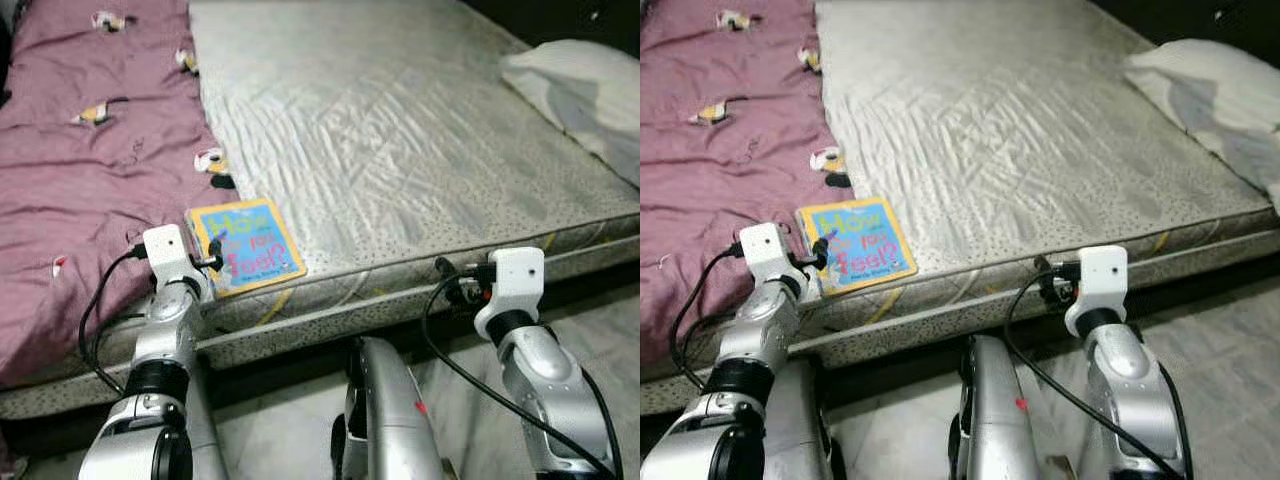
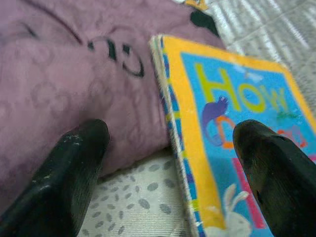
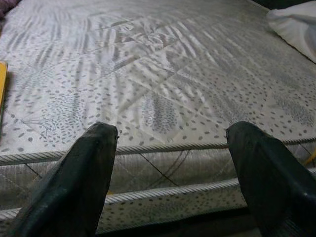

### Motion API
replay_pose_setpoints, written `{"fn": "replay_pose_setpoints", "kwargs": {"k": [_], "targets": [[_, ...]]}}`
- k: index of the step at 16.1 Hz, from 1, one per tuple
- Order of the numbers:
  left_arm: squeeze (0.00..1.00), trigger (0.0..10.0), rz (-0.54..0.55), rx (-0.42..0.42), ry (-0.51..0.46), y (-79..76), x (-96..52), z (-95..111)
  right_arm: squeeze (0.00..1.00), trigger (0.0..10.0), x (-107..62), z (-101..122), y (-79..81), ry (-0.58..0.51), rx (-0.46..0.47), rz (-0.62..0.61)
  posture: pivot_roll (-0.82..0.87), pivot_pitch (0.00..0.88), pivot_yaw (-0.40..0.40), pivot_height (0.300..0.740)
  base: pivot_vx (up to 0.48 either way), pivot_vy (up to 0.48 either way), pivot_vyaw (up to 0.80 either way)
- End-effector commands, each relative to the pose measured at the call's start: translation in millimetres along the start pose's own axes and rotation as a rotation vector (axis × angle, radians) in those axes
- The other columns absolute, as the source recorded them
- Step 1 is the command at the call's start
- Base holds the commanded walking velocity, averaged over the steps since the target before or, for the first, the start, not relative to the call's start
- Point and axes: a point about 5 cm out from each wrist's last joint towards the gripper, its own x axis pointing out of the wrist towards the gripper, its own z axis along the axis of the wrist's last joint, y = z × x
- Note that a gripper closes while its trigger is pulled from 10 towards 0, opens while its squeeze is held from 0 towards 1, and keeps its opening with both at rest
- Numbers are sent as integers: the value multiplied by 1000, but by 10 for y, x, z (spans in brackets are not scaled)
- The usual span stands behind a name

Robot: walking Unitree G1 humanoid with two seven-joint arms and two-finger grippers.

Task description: Clean up the room

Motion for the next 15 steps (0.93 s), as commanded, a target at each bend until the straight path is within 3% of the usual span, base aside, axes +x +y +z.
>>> {"fn": "replay_pose_setpoints", "kwargs": {"k": [1,7,12,13,14,15], "targets": [[0,10000,-8,-14,7,-34,19,-5,0,10000,10,80,-21,-23,-14,4,-191,65,-102,466,0,0,0],[0,10000,-74,-17,52,-149,66,-73,0,10000,-12,111,-59,-26,-26,-5,-214,58,-105,461,0,0,0],[0,10000,-229,-167,84,-347,121,-12,0,10000,1,190,-87,-52,-30,-21,-232,46,-97,461,0,0,0],[0,1882,-234,-182,87,-355,121,-15,0,10000,3,195,-88,-54,-31,-22,-232,45,-96,461,0,0,0],[0,0,-243,-210,90,-370,122,-15,0,10000,8,206,-93,-57,-31,-23,-234,40,-94,461,0,0,0],[0,0,-244,-226,92,-377,125,-12,0,10000,14,214,-98,-61,-31,-26,-234,35,-92,461,0,0,0]]}}
